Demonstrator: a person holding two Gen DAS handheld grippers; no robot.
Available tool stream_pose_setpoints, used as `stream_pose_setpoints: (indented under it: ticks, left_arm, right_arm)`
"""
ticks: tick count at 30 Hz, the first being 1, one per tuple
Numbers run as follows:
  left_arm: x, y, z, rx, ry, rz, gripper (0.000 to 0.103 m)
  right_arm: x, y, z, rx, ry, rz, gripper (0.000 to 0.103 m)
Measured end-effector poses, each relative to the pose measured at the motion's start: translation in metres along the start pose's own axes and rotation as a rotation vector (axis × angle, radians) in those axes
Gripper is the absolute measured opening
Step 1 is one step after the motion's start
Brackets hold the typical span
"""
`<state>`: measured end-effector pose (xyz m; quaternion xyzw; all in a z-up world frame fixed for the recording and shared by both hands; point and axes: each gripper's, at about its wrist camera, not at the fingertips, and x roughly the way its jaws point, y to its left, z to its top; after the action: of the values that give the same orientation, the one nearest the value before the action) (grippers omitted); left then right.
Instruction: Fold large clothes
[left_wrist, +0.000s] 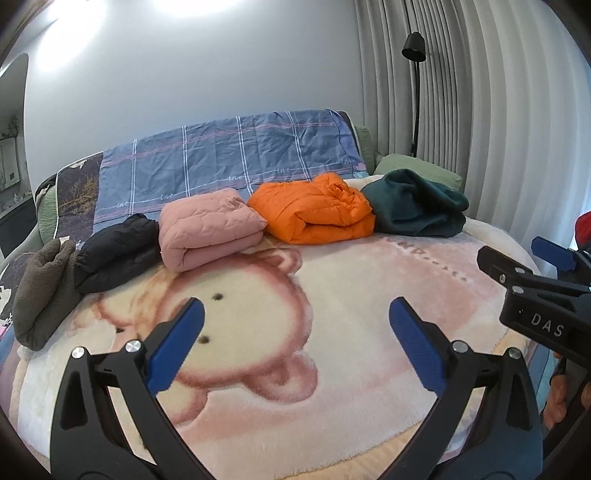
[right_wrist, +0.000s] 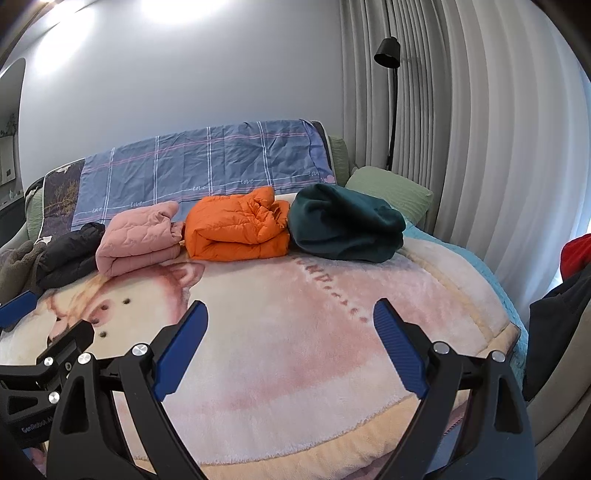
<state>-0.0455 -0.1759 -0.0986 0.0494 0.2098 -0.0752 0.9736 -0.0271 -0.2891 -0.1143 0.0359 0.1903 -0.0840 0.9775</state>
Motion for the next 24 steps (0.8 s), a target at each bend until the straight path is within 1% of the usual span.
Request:
stream_pose_setpoints:
  ticks: [4,9,15,24]
  left_arm:
    - [-0.0030,-0.0014,0.0012,0.011,0.002,-0.016,0.101]
    - [-0.0043,-0.0004,0.0019,-0.003,0.011,-0.056,0.101]
    - [-0.0016,0.0012,0.0000,-0.006,0.022,-0.046,0.101]
    - [-0.0028,0.0046,-0.0019,-0.006,0.019,-0.028,0.101]
  right_arm:
    - [-0.0012,-0.0012,0.0008,0.002,-0.002,-0.002,0.091]
    - [-0.0029,-0.0045,0.0008,0.003,-0.006,-0.013,0.091]
    - [-0.0007,-0.0079,-0.0006,0.008,0.009,-0.024,0.091]
    - [-0.0015,-0.0058,-0.0013,-0.003,0.013,-0.013,0.091]
